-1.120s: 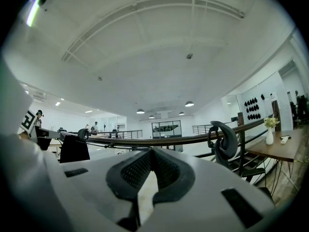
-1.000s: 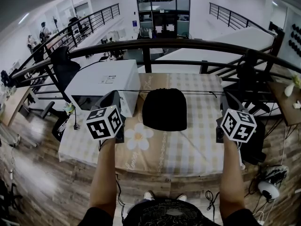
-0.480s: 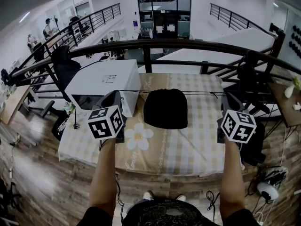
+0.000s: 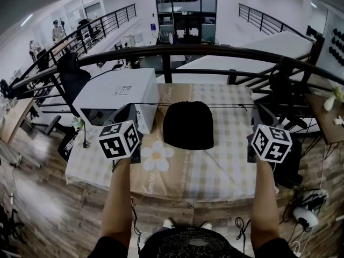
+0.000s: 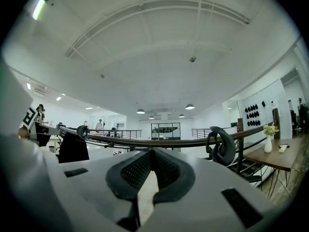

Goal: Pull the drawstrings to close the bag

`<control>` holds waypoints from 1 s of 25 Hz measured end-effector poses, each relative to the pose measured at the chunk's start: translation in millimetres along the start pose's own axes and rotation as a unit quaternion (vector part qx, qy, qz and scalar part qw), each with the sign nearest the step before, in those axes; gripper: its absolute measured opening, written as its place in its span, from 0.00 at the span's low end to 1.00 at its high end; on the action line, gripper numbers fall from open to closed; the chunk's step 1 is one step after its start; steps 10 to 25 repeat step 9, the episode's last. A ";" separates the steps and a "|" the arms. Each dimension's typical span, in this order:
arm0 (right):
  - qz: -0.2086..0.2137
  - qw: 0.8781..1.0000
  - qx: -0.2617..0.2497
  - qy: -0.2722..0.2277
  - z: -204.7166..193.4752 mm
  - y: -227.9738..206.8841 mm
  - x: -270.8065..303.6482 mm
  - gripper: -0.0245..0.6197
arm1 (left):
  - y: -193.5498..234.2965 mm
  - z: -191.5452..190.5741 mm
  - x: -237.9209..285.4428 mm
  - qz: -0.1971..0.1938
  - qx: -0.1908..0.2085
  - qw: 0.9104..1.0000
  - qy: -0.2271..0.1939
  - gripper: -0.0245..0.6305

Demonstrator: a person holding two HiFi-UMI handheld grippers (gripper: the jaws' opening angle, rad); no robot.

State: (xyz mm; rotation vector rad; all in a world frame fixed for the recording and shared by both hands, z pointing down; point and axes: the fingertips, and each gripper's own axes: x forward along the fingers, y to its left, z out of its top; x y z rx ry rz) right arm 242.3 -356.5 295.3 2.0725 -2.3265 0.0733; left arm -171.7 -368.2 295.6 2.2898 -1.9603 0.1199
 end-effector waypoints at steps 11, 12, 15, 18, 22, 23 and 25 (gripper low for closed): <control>-0.002 1.000 0.000 -0.001 0.2 -2.0 -2.4 0.07 | -2.3 -1.9 -0.1 -0.003 -0.002 1.000 0.001 0.07; -0.002 1.000 0.000 -0.001 0.2 -2.0 -2.4 0.07 | -2.3 -1.9 -0.1 -0.003 -0.002 1.000 0.001 0.07; -0.002 1.000 0.000 -0.001 0.2 -2.0 -2.4 0.07 | -2.3 -1.9 -0.1 -0.003 -0.002 1.000 0.001 0.07; -0.002 1.000 0.000 -0.001 0.2 -2.0 -2.4 0.07 | -2.3 -1.9 -0.1 -0.003 -0.002 1.000 0.001 0.07; -0.002 1.000 0.000 -0.001 0.2 -2.0 -2.4 0.07 | -2.3 -1.9 -0.1 -0.003 -0.002 1.000 0.001 0.07; -0.002 1.000 0.000 -0.001 0.2 -2.0 -2.4 0.07 | -2.3 -1.9 -0.1 -0.003 -0.002 1.000 0.001 0.07; -0.002 1.000 0.000 -0.001 0.2 -2.0 -2.4 0.07 | -2.3 -1.9 -0.1 -0.003 -0.002 1.000 0.001 0.07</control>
